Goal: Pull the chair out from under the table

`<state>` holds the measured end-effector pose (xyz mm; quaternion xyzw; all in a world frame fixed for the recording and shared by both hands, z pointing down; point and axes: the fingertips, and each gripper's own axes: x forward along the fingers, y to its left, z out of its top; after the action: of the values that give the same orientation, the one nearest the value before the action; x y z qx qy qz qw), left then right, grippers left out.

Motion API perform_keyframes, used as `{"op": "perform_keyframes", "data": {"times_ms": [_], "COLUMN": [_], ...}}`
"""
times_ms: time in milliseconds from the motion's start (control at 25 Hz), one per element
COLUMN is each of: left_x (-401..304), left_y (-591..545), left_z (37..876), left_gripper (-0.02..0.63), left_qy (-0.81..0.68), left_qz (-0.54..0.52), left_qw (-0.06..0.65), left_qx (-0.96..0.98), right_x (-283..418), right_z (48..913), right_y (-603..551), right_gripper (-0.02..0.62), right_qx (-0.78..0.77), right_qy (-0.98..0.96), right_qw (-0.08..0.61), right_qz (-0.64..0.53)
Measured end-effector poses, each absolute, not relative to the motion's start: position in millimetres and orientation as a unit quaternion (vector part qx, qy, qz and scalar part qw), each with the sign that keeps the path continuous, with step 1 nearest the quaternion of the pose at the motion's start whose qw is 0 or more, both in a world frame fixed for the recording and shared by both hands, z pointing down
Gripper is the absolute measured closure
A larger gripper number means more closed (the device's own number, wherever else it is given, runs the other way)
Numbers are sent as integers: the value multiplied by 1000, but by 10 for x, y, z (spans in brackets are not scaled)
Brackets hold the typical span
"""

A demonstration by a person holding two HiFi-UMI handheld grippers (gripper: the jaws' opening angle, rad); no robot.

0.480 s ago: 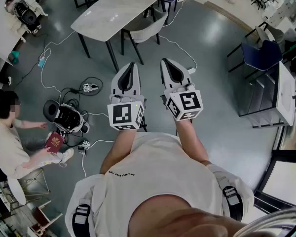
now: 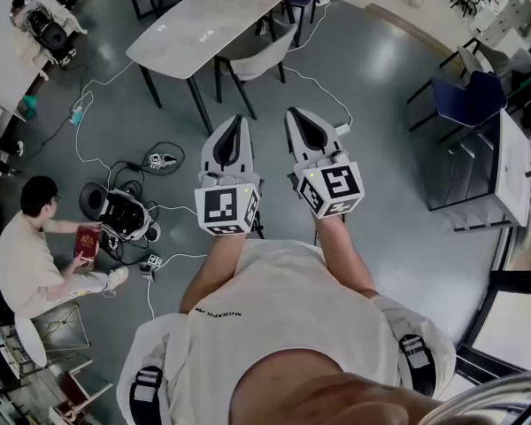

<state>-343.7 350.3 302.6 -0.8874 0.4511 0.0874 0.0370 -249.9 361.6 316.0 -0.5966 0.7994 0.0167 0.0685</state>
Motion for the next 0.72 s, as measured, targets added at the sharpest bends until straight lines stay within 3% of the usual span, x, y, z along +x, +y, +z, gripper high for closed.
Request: {"op": "perform_keyframes", "data": {"times_ms": [720], "left_x": [-2678], "left_y": [3794], "left_z": [3369], "left_gripper": [603], "left_qy": [475], "left_qz": [60], "left_qw": [25], "left_qx": [-878], "right_x": [-1652], "right_z": [3442], "right_y": [3852], "right_gripper": [583], "right_qx": [-580], "right_qy": [811], "right_qw": [82], "right_qz": [-14]}}
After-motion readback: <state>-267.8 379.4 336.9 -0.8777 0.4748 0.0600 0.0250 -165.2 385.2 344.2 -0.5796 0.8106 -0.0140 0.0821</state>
